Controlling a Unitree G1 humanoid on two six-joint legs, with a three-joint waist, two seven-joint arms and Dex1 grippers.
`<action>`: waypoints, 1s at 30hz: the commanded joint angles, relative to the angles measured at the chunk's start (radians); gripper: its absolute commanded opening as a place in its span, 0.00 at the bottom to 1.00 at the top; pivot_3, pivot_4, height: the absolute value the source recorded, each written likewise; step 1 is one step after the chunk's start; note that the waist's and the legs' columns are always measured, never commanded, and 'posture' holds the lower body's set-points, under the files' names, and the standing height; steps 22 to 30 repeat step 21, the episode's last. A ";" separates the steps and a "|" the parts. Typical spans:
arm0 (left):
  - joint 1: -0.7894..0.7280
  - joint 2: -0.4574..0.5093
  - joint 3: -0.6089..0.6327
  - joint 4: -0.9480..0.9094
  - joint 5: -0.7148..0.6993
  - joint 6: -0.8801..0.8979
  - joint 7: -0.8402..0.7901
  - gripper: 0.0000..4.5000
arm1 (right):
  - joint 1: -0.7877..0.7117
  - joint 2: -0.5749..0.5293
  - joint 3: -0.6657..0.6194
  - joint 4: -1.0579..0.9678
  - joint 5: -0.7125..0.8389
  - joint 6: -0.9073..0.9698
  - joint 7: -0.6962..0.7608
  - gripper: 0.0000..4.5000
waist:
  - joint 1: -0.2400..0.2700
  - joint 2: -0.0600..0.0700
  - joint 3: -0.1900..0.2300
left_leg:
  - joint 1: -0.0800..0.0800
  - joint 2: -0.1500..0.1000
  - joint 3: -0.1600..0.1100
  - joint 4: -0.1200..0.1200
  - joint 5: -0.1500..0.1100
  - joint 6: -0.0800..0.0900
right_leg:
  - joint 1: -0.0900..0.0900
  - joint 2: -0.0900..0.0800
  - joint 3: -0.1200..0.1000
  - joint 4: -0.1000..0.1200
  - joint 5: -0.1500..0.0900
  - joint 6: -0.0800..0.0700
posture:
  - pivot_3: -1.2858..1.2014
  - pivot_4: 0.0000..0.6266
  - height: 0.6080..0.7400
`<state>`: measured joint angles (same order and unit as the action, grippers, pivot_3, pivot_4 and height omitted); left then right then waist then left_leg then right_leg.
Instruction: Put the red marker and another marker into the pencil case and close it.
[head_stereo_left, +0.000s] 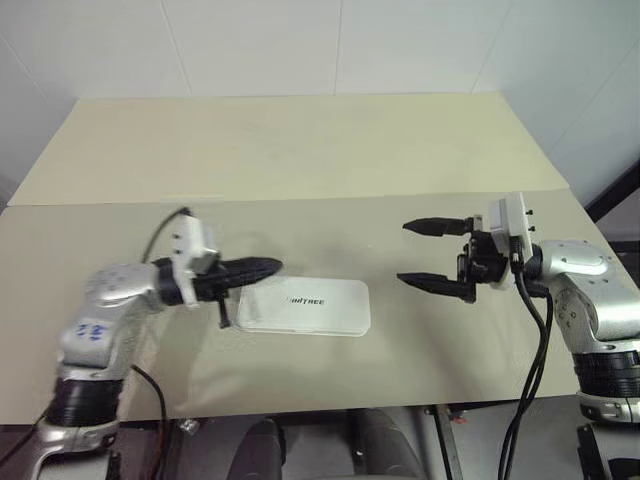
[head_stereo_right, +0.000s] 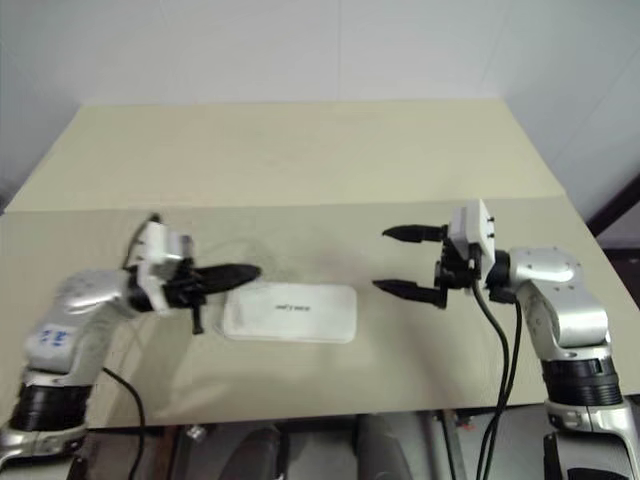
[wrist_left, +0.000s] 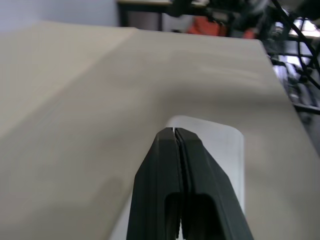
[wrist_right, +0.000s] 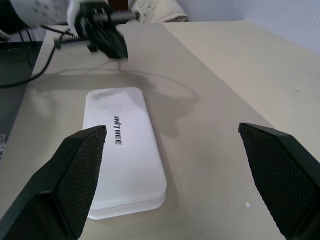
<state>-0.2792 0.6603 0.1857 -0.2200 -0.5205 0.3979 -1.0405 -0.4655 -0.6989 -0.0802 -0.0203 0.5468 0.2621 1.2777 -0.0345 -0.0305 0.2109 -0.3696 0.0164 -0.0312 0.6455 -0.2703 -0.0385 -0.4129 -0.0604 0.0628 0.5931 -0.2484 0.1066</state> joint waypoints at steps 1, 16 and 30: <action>0.119 0.048 0.147 -0.096 -0.058 0.033 0.040 0.27 | -0.039 0.008 -0.010 0.047 -0.019 -0.074 0.025 1.00 | -0.003 0.000 0.000 | 0.000 0.000 0.000 0.000 0.000 0.000 | 0.000 0.000 0.000 -0.001 0.000 0.000 | 0.52 0.24 1.00; 0.156 0.114 0.289 -0.036 -0.061 -0.058 0.081 0.99 | -0.092 0.001 -0.021 0.166 -0.059 -0.179 0.067 1.00 | 0.004 0.000 0.001 | 0.000 0.000 0.001 0.000 -0.001 -0.001 | 0.000 -0.001 0.000 -0.003 -0.002 -0.003 | 0.52 0.24 1.00; 0.106 0.105 0.254 -0.008 -0.053 -0.084 0.092 0.99 | -0.066 0.017 -0.014 0.145 -0.063 -0.186 0.051 1.00 | 0.002 0.001 0.001 | -0.001 0.000 0.001 -0.001 -0.003 -0.003 | 0.000 -0.001 0.000 -0.002 -0.002 -0.003 | 0.52 0.24 1.00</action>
